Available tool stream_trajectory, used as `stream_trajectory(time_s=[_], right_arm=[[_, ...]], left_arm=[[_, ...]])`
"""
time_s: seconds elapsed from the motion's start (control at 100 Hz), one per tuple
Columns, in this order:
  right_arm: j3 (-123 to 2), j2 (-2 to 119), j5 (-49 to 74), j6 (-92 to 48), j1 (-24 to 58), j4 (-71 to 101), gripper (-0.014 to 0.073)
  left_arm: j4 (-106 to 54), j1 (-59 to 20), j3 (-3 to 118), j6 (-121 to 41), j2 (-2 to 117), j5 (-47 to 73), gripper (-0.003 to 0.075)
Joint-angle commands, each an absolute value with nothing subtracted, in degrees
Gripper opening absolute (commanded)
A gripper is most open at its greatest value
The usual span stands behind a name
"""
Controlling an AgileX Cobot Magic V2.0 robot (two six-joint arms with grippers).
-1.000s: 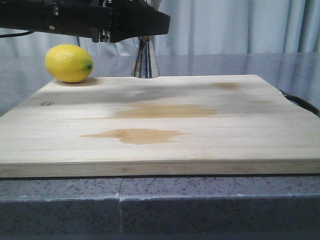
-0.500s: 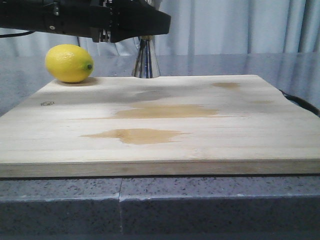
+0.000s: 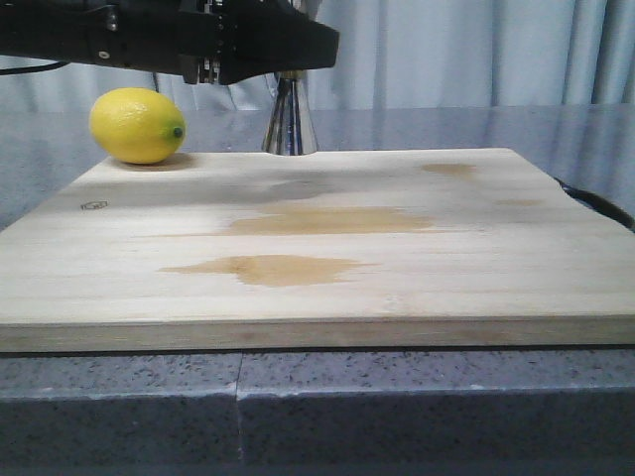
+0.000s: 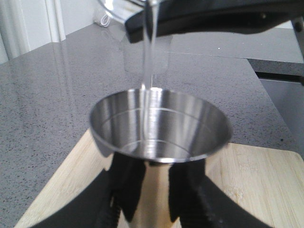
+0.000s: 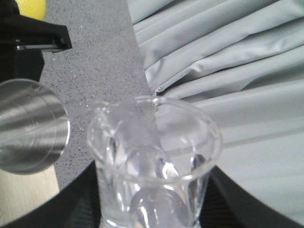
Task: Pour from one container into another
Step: 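Tilt the beaker with the right gripper, pouring liquid into the jigger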
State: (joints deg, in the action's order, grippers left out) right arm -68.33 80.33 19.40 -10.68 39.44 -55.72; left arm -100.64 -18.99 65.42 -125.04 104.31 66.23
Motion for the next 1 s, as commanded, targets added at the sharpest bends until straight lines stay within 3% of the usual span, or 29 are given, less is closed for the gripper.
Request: stream_trajectory(time_s=[0.0, 0.99], right_arm=[[-70.5, 78.7, 16.7, -11.1, 39.5, -58.9, 0.0276], [-70.5, 78.7, 16.5, -11.1, 39.5, -65.4, 0.0276]], left_arm=[[-106.0, -19.5, 67.0, -124.8, 101.5, 72.0, 0.0197], [-106.0, -19.5, 67.0, -124.8, 101.5, 72.0, 0.0197]])
